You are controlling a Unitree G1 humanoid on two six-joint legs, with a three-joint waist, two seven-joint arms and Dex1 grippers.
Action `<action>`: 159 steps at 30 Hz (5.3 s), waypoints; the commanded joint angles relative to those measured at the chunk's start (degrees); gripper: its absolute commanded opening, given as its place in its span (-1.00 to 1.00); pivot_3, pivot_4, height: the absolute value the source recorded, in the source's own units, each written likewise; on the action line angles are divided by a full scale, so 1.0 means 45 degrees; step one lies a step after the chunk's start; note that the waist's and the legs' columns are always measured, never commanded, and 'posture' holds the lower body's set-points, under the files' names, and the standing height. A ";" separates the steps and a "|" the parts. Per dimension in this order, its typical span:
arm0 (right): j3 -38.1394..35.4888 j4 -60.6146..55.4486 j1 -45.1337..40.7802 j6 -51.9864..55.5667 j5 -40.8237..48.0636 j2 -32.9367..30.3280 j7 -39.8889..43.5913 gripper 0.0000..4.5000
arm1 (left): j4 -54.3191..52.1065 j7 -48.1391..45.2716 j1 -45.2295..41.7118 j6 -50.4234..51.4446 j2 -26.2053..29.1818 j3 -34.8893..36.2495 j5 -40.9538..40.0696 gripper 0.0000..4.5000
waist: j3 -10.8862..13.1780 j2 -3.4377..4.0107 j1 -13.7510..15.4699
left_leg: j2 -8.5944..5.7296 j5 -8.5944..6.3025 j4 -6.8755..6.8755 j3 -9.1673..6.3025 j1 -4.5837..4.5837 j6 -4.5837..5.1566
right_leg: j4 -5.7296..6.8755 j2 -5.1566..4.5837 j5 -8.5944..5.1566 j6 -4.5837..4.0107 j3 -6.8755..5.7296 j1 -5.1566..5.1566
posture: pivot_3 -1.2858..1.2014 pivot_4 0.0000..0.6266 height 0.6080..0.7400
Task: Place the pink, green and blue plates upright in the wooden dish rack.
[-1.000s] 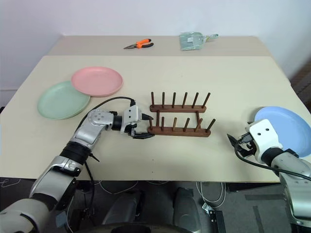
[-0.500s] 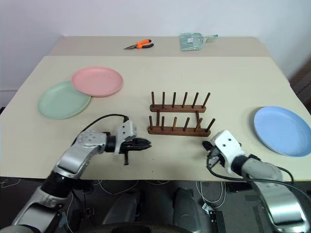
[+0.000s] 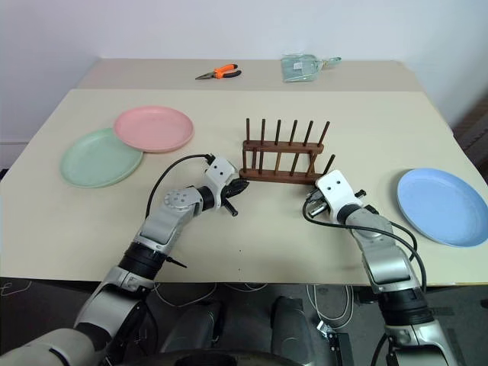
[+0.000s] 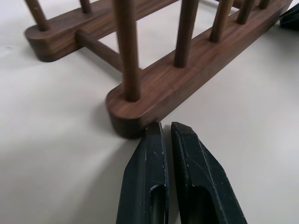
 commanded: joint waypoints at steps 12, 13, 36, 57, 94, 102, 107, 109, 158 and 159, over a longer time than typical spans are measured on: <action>-0.0121 -0.3268 0.1674 0.0213 0.1237 -0.0327 0.2016 0.95 | -0.3269 0.4130 -0.0954 0.0385 0.1028 0.6708 -0.2774 0.99 | 0.0016 -0.0003 -0.0248 | 0.0006 0.0010 -0.0025 -0.0027 -0.0023 -0.0017 | 0.0007 0.0006 -0.0027 0.0044 -0.0004 -0.0041 | 0.03 -0.52 1.00; -0.0014 -0.3204 0.1629 0.0180 0.1184 -0.0308 0.2043 0.95 | -0.3128 0.4943 -0.1285 0.0350 0.1087 0.7273 -0.2743 0.99 | 0.0014 -0.0005 -0.0246 | 0.0004 0.0010 -0.0026 -0.0028 -0.0018 -0.0017 | 0.0007 0.0006 -0.0028 0.0046 -0.0004 -0.0034 | 0.03 -0.52 1.00; -0.0202 -0.3267 0.1289 -0.0037 0.1734 -0.0092 0.2503 0.98 | 0.3756 0.7997 -0.4735 0.3939 0.2091 1.1964 -0.6339 -0.03 | 0.0036 -0.0059 -0.0291 | -0.0012 0.0015 -0.0040 -0.0034 -0.0022 -0.0030 | 0.0007 0.0002 -0.0010 0.0019 -0.0014 -0.0040 | 0.03 -0.52 1.00; 0.3738 -0.3253 -0.4696 -0.2831 -0.3425 -0.1248 0.1756 1.00 | -0.5395 0.5780 -0.3952 0.5633 -0.1270 0.6092 -0.7842 -0.71 | 0.0045 -0.0071 -0.0290 | -0.0010 0.0018 -0.0040 -0.0014 -0.0030 -0.0037 | 0.0000 0.0000 -0.0010 0.0018 -0.0004 -0.0049 | 0.03 -0.52 1.00; 0.3174 -0.4083 -0.3811 -0.2762 -0.4446 -0.1044 0.2668 0.72 | -0.5012 0.6712 -0.4219 0.5336 -0.2023 0.5803 -0.7547 -0.72 | 0.0048 -0.0072 -0.0257 | -0.0013 0.0019 -0.0043 -0.0014 -0.0033 -0.0037 | -0.0010 0.0000 -0.0010 0.0016 0.0001 -0.0047 | 0.03 -0.52 1.00; 0.2799 -0.3310 -0.3968 -0.3590 -0.4961 -0.0808 0.1902 -0.98 | -0.5445 0.6889 -0.3941 0.5699 -0.2063 0.5994 -0.7929 -0.48 | 0.0048 -0.0072 -0.0258 | -0.0012 0.0019 -0.0049 -0.0017 -0.0033 -0.0037 | -0.0011 0.0001 -0.0010 0.0015 0.0000 -0.0049 | 0.03 -0.52 1.00; 0.2617 -0.3118 -0.3947 -0.4081 -0.5070 -0.0844 0.1684 -1.00 | -0.5342 0.7097 -0.4007 0.5661 -0.2317 0.6451 -0.8501 0.54 | 0.0049 -0.0073 -0.0258 | -0.0013 0.0019 -0.0048 -0.0017 -0.0033 -0.0038 | -0.0011 0.0001 -0.0010 0.0015 0.0000 -0.0048 | 0.03 -0.52 1.00; 0.2465 -0.3135 -0.3861 -0.4220 -0.5103 -0.0887 0.1606 -1.00 | -0.5273 0.7271 -0.4154 0.5378 -0.2496 0.6845 -0.8796 0.98 | 0.0050 -0.0074 -0.0258 | -0.0012 0.0019 -0.0048 -0.0017 -0.0032 -0.0038 | -0.0011 0.0001 -0.0010 0.0015 0.0000 -0.0047 | 0.03 -0.52 1.00; -0.5634 -0.0633 -0.4849 0.1282 0.7546 -0.0942 0.0783 0.32 | -0.7278 -0.2014 0.1318 0.2380 0.3847 0.1831 -0.5424 1.00 | 0.0083 0.0006 -0.0283 | 0.0006 0.0008 -0.0064 0.0000 -0.0034 -0.0013 | -0.0022 0.0003 -0.0010 -0.0007 0.0008 -0.0054 | 0.03 -0.52 1.00; -0.5554 -0.0689 -0.4962 0.0978 0.7154 -0.1154 0.0689 0.44 | -0.6898 -0.1406 0.1339 0.2111 0.3727 0.2256 -0.5146 1.00 | 0.0085 0.0009 -0.0282 | 0.0004 0.0008 -0.0063 0.0001 -0.0034 -0.0013 | -0.0022 0.0002 -0.0009 -0.0006 0.0008 -0.0054 | 0.03 -0.52 1.00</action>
